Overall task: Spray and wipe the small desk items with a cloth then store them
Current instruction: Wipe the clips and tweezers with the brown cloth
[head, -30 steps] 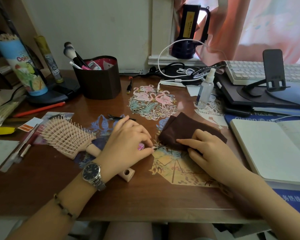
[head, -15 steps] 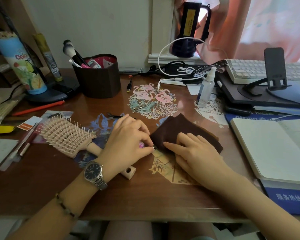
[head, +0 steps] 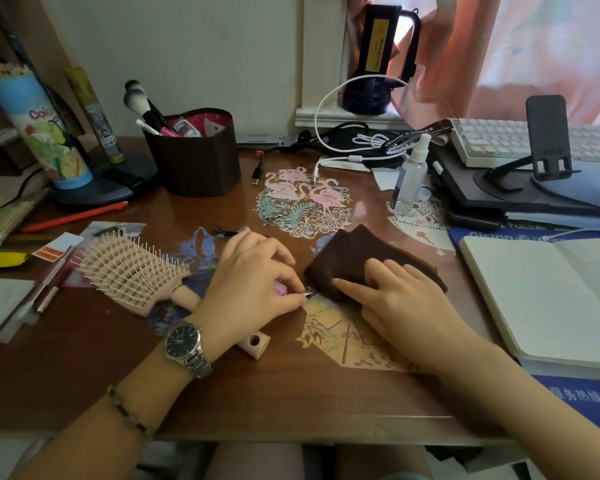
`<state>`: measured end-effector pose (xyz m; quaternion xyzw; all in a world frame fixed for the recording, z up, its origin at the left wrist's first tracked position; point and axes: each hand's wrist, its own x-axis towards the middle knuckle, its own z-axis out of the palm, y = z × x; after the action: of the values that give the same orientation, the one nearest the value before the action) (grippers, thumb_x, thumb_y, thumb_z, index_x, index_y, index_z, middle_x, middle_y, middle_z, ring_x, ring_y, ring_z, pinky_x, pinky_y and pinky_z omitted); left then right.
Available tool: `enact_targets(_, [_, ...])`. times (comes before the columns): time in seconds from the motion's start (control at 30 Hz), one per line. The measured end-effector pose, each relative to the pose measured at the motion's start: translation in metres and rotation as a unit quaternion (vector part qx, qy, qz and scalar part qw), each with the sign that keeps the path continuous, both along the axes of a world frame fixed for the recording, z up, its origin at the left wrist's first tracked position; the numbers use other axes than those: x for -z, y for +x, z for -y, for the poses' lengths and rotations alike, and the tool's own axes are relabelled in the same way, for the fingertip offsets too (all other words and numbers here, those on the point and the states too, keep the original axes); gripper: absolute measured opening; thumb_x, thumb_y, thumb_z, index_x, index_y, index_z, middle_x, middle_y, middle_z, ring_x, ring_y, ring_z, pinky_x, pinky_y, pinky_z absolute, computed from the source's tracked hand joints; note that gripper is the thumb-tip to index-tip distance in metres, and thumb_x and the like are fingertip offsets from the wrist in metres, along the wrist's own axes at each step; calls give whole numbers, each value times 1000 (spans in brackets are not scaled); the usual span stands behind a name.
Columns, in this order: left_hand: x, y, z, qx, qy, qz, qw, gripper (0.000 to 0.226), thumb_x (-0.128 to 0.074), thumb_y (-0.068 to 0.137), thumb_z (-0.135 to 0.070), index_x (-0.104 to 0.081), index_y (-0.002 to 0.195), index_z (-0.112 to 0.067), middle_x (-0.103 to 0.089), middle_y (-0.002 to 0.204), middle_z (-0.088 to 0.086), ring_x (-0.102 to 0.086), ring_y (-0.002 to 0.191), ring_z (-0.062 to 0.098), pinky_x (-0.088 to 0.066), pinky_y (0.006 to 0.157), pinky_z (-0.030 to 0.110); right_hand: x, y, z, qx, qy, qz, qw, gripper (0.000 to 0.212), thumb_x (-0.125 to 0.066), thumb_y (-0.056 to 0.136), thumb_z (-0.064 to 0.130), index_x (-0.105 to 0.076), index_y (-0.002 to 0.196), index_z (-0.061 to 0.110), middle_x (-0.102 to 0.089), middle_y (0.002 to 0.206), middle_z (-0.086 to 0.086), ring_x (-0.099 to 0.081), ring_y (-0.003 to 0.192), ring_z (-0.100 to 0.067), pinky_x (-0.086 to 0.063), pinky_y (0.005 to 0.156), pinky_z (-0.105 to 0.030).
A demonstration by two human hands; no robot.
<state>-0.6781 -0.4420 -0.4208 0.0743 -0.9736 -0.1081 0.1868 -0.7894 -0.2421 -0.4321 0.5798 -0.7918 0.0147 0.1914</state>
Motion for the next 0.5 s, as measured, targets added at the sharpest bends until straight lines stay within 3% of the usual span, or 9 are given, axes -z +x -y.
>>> enact_targets(0.33, [0, 0, 0, 1, -2, 8, 1000, 14, -68, 74, -51, -74, 76, -39, -59, 104, -20, -44, 109, 7, -2, 113, 30, 0, -19, -13, 34, -23, 104, 994, 45, -69, 78, 13, -64, 122, 24, -45, 78, 2, -48, 64, -17, -40, 51, -30])
enact_targets(0.43, [0, 1, 0, 2, -6, 15, 1000, 27, -60, 70, -61, -73, 77, -39, -58, 103, -21, -44, 108, 5, -2, 113, 30, 2, -20, -16, 29, -34, 144, 989, 42, -62, 86, 15, -60, 126, 25, -48, 83, 3, -49, 71, -16, -44, 56, -31])
enact_targets(0.5, [-1, 1, 0, 5, -8, 23, 1000, 26, -64, 71, -61, -73, 79, -39, -58, 104, -21, -43, 108, 5, 0, 114, 30, 2, -23, -19, 20, -39, 172, 984, 39, -54, 92, 20, -56, 130, 28, -47, 87, 5, -47, 76, -13, -46, 62, -31])
